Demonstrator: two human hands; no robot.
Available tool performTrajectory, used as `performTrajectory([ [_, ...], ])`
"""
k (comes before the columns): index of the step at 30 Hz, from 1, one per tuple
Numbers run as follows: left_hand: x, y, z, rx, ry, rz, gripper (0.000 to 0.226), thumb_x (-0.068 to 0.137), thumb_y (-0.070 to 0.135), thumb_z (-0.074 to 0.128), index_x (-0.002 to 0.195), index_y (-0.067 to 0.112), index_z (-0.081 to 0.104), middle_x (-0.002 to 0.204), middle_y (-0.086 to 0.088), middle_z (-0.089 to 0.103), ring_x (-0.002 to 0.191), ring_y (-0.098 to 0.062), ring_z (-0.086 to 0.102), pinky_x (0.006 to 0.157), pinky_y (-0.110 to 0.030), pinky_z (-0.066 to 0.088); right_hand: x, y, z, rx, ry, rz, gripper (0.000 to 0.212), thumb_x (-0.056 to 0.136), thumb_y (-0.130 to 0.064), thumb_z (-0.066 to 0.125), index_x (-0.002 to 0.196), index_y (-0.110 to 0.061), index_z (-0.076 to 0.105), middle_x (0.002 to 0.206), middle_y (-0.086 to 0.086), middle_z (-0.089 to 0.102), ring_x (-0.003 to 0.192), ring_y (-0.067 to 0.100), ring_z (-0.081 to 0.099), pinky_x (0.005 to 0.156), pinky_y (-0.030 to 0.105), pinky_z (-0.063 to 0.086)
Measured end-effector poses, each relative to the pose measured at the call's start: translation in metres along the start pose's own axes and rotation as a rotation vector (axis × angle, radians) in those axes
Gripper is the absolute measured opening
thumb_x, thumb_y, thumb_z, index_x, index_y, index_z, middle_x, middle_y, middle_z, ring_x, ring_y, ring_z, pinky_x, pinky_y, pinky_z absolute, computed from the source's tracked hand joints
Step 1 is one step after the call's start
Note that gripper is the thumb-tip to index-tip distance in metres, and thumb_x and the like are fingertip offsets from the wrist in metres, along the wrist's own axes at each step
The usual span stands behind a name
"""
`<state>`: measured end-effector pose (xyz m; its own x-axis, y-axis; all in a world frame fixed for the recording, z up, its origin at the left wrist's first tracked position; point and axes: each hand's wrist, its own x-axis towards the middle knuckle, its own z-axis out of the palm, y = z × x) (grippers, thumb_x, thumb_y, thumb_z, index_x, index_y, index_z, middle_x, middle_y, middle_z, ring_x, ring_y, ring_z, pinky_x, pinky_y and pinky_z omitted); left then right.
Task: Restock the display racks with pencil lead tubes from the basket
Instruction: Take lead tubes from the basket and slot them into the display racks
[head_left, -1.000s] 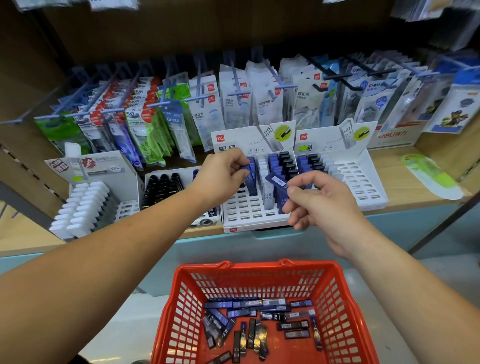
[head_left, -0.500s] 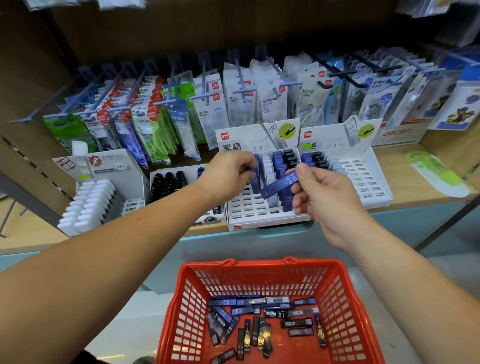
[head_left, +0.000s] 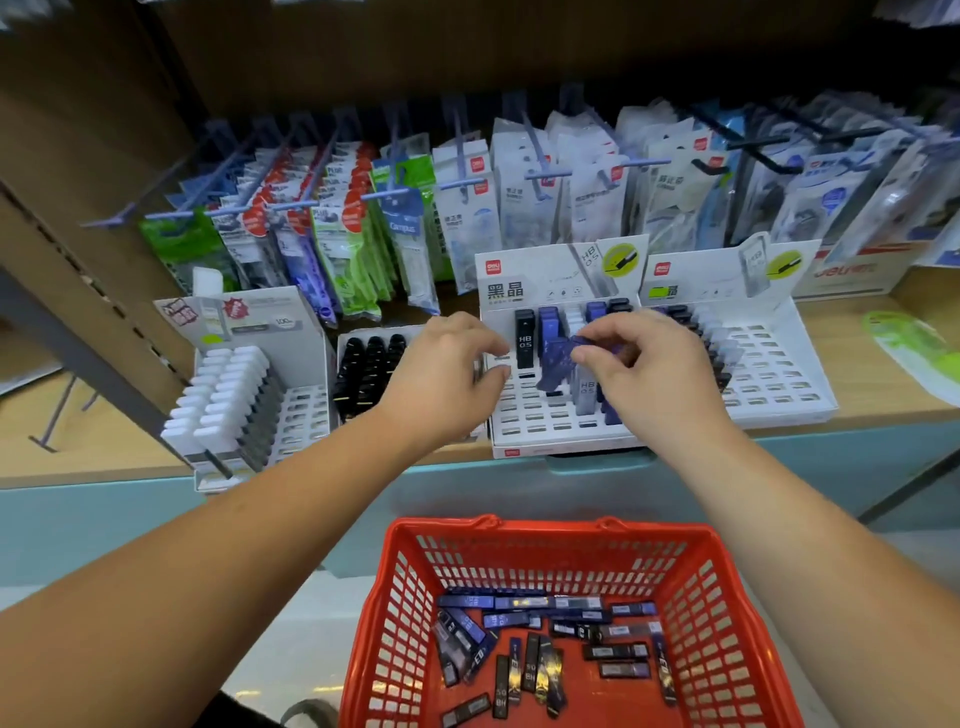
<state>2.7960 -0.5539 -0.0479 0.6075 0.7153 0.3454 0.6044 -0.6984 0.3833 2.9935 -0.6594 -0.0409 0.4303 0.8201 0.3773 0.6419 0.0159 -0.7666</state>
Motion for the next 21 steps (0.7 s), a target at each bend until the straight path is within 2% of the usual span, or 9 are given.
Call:
performTrajectory([
  [2,-0.010,-0.007,0.005,-0.004,-0.037,-0.035,0.033,0.089,0.037,0.067,0.113,0.016,0.076,0.116,-0.001,0.069,0.113,-0.026,0.061,0.103,-0.043,0.047,0.001,0.003,0.006,-0.128,0.004,-0.044,0.010,0.087,-0.022,0.079,0.096,-0.026,0.079,0.089,-0.005,0.059,0.081,0.016,0.058,0.081,0.037,0.052],
  [6,-0.020,-0.013,0.012,0.009,-0.110,-0.040,0.043,0.085,0.038,0.070,0.117,0.011,0.074,0.122,-0.008,0.068,0.119,-0.031,0.059,0.108,-0.039,0.042,0.003,0.003,0.017,-0.308,-0.013,-0.092,0.013,0.092,-0.023,0.074,0.104,-0.025,0.079,0.094,-0.006,0.053,0.105,0.024,0.053,0.084,0.038,0.047],
  [9,-0.024,-0.013,0.015,0.012,-0.116,-0.020,0.047,0.083,0.040,0.067,0.118,0.010,0.074,0.127,-0.011,0.065,0.124,-0.032,0.056,0.112,-0.041,0.040,0.007,0.005,0.020,-0.384,-0.028,-0.103,0.015,0.094,-0.021,0.070,0.108,-0.023,0.078,0.095,-0.003,0.055,0.107,0.028,0.053,0.084,0.043,0.050],
  [14,-0.026,-0.020,0.015,0.020,-0.123,0.013,0.048,0.083,0.039,0.068,0.120,0.008,0.072,0.132,-0.013,0.062,0.129,-0.033,0.053,0.115,-0.045,0.038,0.013,0.010,0.018,-0.432,-0.058,-0.111,0.016,0.093,-0.012,0.068,0.105,-0.017,0.077,0.091,-0.002,0.046,0.102,0.031,0.055,0.084,0.046,0.052],
  [18,-0.026,-0.020,0.017,0.026,-0.128,0.019,0.049,0.083,0.038,0.068,0.121,0.007,0.072,0.133,-0.015,0.061,0.130,-0.035,0.052,0.116,-0.046,0.038,0.014,0.007,0.022,-0.467,-0.078,-0.112,0.015,0.094,-0.018,0.070,0.107,-0.019,0.078,0.095,0.002,0.050,0.103,0.030,0.054,0.082,0.044,0.052],
  [21,-0.027,-0.017,0.018,0.018,-0.126,0.007,0.050,0.084,0.038,0.068,0.125,0.008,0.070,0.137,-0.016,0.060,0.134,-0.036,0.050,0.117,-0.048,0.037,0.011,0.007,0.029,-0.512,-0.030,-0.121,0.018,0.095,-0.019,0.071,0.111,-0.017,0.080,0.097,0.011,0.053,0.102,0.038,0.053,0.078,0.043,0.049],
])
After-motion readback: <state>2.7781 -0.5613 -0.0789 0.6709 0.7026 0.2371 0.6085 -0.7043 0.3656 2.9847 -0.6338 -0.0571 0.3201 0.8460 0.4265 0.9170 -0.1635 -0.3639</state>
